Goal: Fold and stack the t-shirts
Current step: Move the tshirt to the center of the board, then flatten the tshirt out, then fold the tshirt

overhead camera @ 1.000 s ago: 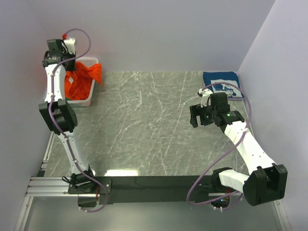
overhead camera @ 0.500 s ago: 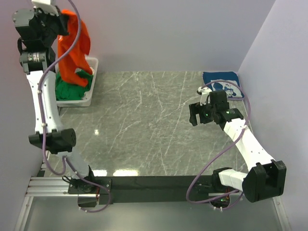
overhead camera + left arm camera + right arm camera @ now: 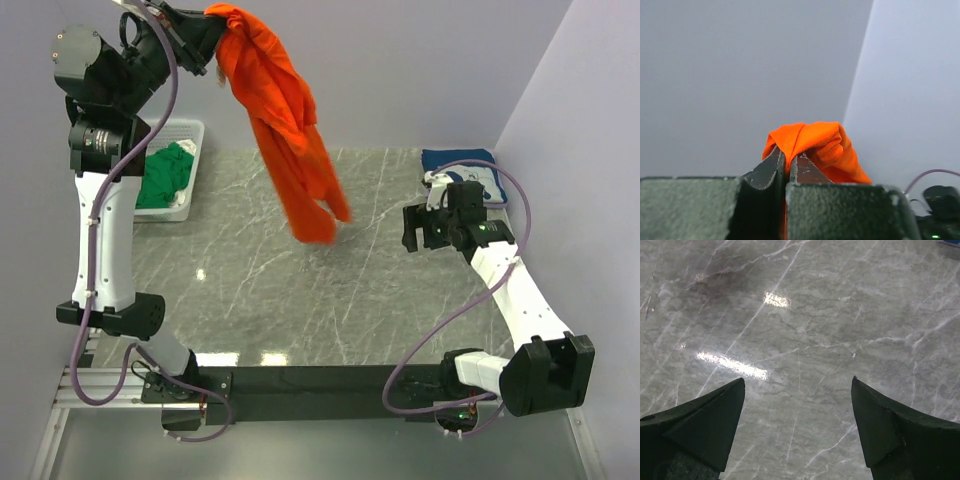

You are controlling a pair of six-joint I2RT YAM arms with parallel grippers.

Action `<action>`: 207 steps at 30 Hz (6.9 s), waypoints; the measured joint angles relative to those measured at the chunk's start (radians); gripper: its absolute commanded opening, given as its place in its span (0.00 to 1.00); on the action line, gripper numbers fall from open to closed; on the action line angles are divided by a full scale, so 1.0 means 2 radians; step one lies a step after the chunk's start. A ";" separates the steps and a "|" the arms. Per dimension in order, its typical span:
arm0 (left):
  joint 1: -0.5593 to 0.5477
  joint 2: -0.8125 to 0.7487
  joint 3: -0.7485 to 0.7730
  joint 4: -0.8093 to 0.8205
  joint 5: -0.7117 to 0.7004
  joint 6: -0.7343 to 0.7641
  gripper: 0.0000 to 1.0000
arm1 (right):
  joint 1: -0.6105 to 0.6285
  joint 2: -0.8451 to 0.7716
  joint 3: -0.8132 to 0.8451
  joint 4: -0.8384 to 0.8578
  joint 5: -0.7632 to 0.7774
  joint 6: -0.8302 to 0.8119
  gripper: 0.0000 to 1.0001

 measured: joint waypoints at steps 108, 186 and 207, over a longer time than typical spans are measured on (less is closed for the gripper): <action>0.109 0.105 -0.416 -0.045 0.027 0.274 0.01 | 0.029 0.228 0.111 -0.091 0.107 -0.137 0.00; 0.126 0.149 -0.487 0.056 -0.070 -0.024 0.01 | 0.033 0.370 0.205 0.134 0.136 -0.236 0.00; 0.110 0.109 -0.505 0.078 -0.080 -0.082 0.00 | 0.013 0.469 0.351 0.156 0.177 -0.261 0.00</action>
